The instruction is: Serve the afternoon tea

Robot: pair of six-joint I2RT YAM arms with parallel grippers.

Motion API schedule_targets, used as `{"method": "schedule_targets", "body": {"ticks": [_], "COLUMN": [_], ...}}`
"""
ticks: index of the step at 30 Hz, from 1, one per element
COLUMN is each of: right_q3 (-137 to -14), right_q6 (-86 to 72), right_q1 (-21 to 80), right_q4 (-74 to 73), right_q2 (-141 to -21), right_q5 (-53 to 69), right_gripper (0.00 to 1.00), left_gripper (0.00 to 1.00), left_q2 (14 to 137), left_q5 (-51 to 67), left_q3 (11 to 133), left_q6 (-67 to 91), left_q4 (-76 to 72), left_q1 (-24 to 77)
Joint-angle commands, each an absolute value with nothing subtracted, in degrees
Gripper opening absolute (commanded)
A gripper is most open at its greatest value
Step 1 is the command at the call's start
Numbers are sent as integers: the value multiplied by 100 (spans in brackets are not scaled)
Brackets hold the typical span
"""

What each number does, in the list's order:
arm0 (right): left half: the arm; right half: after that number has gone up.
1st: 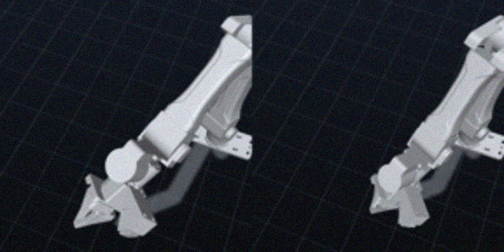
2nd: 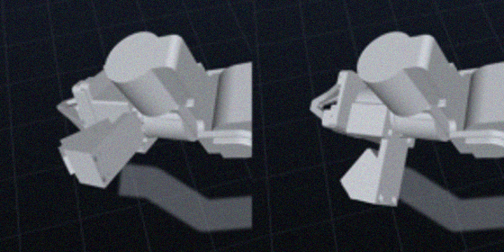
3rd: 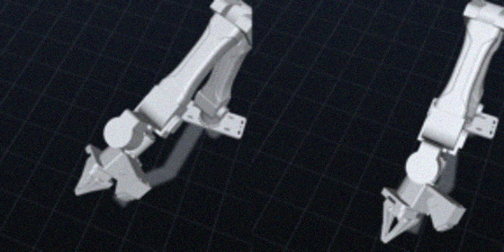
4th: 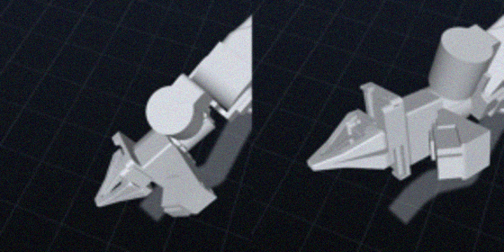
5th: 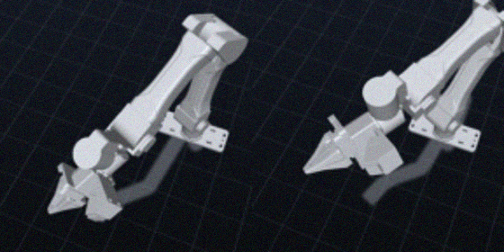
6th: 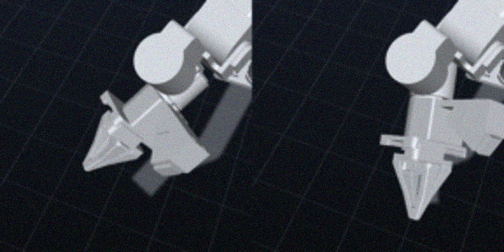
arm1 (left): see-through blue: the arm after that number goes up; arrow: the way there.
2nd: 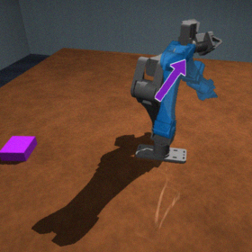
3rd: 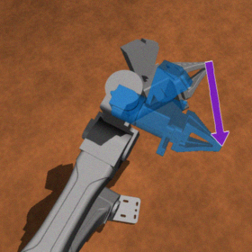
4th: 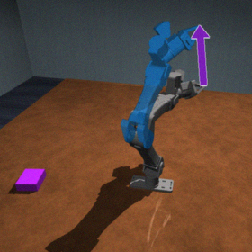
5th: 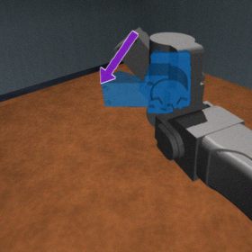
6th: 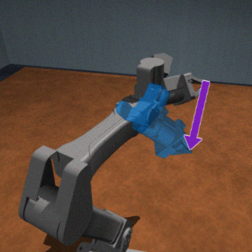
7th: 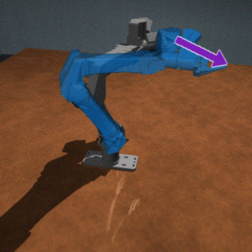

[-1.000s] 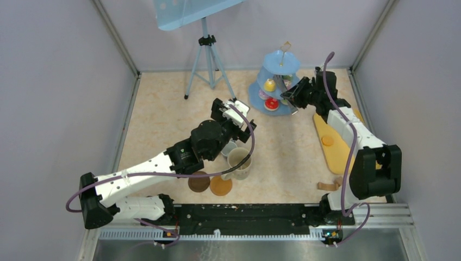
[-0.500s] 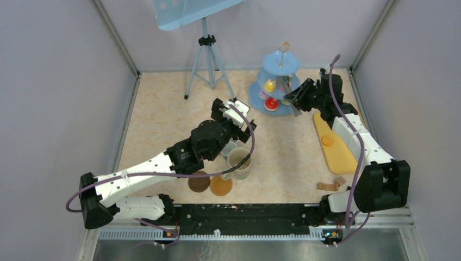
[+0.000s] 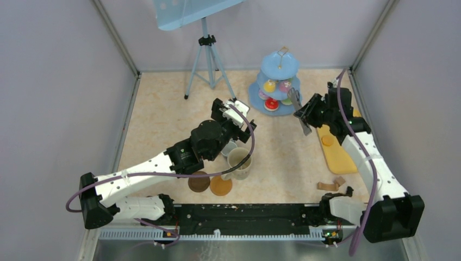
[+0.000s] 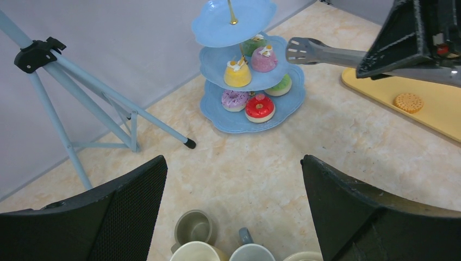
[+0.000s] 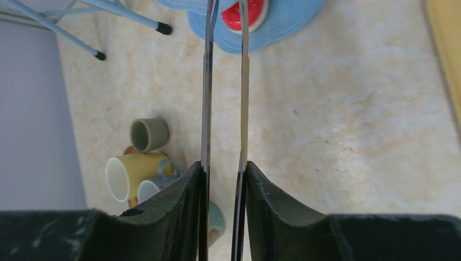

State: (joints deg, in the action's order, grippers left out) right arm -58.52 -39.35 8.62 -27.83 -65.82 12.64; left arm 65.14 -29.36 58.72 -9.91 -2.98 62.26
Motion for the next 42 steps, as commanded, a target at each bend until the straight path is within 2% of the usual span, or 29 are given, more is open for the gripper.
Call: {"method": "schedule_targets", "body": {"ticks": [1,8,12,18,33,42], "right_q3": [-5899,-6153,-6017,-6093,-6050,-5957], "right_q6": [-3263,-3046,-3010,-2684,-2456,-2457], "right_q1": [909,882,518,-296,-510,-510], "right_q4": [-3899,-5834,-6262,-6418,-5950,-5526], "right_q2": [-6007,-5765,-5777,-5823,-6286,-6475], "right_q5": [285,-1117,-1043,-772,-696,-662], "right_gripper": [32,32,31,31,36,44], "left_gripper": [99,99,99,99,99,99], "left_q2": [6438,6441,6425,6428,6466,6473], "left_q5": [-2900,-2913,-2945,-2966,-3057,-3072], "left_q3": [5958,5959,5922,5855,5789,5785], "left_q6": [-899,-925,-967,-1016,-1166,-1204], "left_q4": [-468,-475,-520,-595,-717,-738], "left_q1": [6245,6240,6240,6258,6293,6306]}}
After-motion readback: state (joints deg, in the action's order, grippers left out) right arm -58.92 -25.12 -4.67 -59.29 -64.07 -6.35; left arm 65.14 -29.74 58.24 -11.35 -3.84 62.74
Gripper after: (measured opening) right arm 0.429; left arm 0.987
